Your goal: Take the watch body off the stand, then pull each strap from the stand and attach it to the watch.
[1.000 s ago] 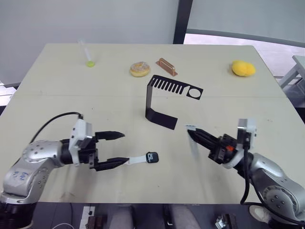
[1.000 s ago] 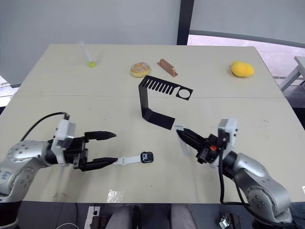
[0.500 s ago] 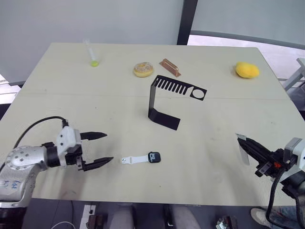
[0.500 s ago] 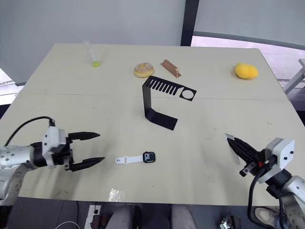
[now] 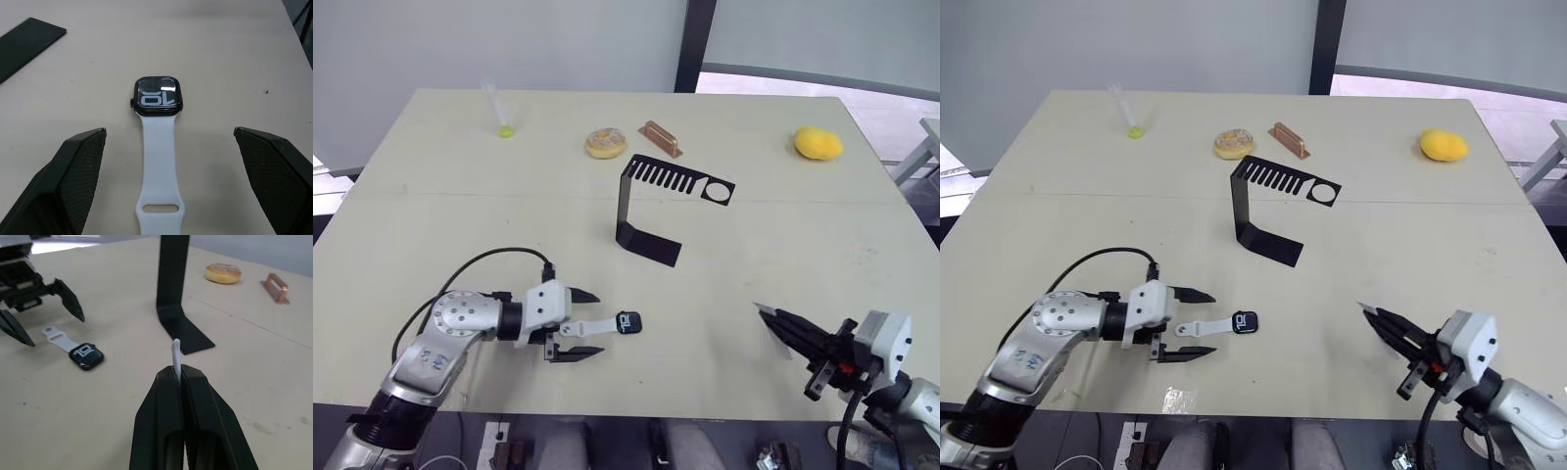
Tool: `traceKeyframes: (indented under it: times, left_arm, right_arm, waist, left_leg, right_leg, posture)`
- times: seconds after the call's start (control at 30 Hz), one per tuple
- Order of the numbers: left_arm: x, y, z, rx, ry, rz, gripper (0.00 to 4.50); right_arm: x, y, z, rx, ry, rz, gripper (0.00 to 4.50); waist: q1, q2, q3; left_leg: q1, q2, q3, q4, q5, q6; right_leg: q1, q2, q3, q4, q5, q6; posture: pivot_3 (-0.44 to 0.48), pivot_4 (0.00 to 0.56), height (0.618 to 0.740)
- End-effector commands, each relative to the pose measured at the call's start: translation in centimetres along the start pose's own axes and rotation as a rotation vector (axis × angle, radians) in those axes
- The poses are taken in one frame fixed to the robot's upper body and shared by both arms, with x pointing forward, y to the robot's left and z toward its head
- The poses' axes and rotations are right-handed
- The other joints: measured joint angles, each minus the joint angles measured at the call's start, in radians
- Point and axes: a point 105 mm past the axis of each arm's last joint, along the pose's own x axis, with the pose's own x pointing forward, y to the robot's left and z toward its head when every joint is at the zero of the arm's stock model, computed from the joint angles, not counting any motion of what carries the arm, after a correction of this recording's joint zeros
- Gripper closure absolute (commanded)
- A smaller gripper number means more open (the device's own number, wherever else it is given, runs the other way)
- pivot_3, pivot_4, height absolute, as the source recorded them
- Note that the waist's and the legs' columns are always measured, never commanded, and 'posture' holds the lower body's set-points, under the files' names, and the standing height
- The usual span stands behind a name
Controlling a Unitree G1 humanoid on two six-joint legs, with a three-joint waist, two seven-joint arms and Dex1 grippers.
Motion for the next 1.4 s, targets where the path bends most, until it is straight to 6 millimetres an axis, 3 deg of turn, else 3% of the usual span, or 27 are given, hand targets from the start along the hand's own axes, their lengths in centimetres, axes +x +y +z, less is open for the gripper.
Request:
traceKeyframes:
  times: [0.03,0.33,0.93,1.03,1.1,1.17,1.2,1.4]
  left_arm:
    - [1.5,0.4,0.6,0.004,-0.012,0.01,0.02]
    - [4.0,-0.2,-0.4,-0.013,0.009,0.003,0.02]
    - [4.8,0.6,-1.6,-0.038,0.048,-0.008,0.02]
    - [4.6,0.4,-2.5,-0.067,0.08,-0.011,0.86]
    - [4.4,0.6,-3.1,-0.086,0.095,0.01,1.67]
    - [4.3,0.7,-3.7,-0.098,0.111,0.019,2.75]
    - [4.3,0.8,-3.9,-0.1,0.116,0.025,2.93]
    - [4.6,0.9,-3.4,-0.096,0.079,0.018,2.92]
  right_arm:
    - [0.5,0.3,0.8,-0.033,-0.021,0.027,4.5]
    - [1.3,-0.2,1.0,-0.045,-0.026,0.054,4.5]
    - [2.0,-0.2,1.0,-0.048,-0.026,0.064,4.5]
    - [1.9,-0.2,1.1,-0.051,-0.027,0.06,4.5]
    - [1.9,-0.2,1.1,-0.053,-0.028,0.055,4.5]
    - [1.8,-0.3,1.2,-0.054,-0.029,0.05,4.5]
    - [1.8,-0.3,1.3,-0.055,-0.03,0.049,4.5]
    - [1.9,-0.1,1.4,-0.058,-0.036,0.047,4.5]
  waist:
    - [0.001,0.0,0.0]
    - [0.001,0.0,0.0]
    - [0.004,0.0,-0.001]
    - [0.003,0.0,-0.001]
    - [0.003,0.0,-0.001]
    - [0.002,0.0,-0.003]
    - [0.002,0.001,-0.004]
    - [0.001,0.0,-0.011]
  left_leg:
    - [0.0,0.0,0.0,0.001,0.0,0.0]
    - [-0.001,0.003,0.0,0.009,-0.002,0.002]
    - [0.0,0.004,0.001,0.013,-0.002,0.002]
    - [0.001,0.004,0.001,0.013,-0.002,0.002]
    - [0.001,0.004,0.001,0.013,-0.002,0.002]
    - [0.001,0.005,0.001,0.013,-0.002,0.002]
    - [0.001,0.005,0.001,0.013,-0.002,0.002]
    - [0.004,0.005,0.002,0.013,-0.002,0.002]
  right_leg:
    - [0.0,0.0,0.0,0.0,0.0,0.0]
    - [0.001,0.004,0.002,0.003,0.0,0.0]
    - [0.002,0.008,0.007,0.007,0.0,0.001]
    - [0.002,0.008,0.007,0.007,0.0,0.001]
    - [0.002,0.008,0.007,0.007,0.0,0.001]
    - [0.002,0.009,0.008,0.007,0.0,0.001]
    - [0.002,0.009,0.008,0.007,0.0,0.001]
    - [0.004,0.009,0.009,0.008,0.0,0.0]
  posture:
    - [0.0,0.15,0.74]
    - [0.0,0.15,0.74]
    - [0.0,0.15,0.74]
    - [0.0,0.15,0.74]
    - [0.0,0.15,0.74]
    - [0.0,0.15,0.74]
    - [0.0,0.15,0.74]
    - [0.0,0.15,0.74]
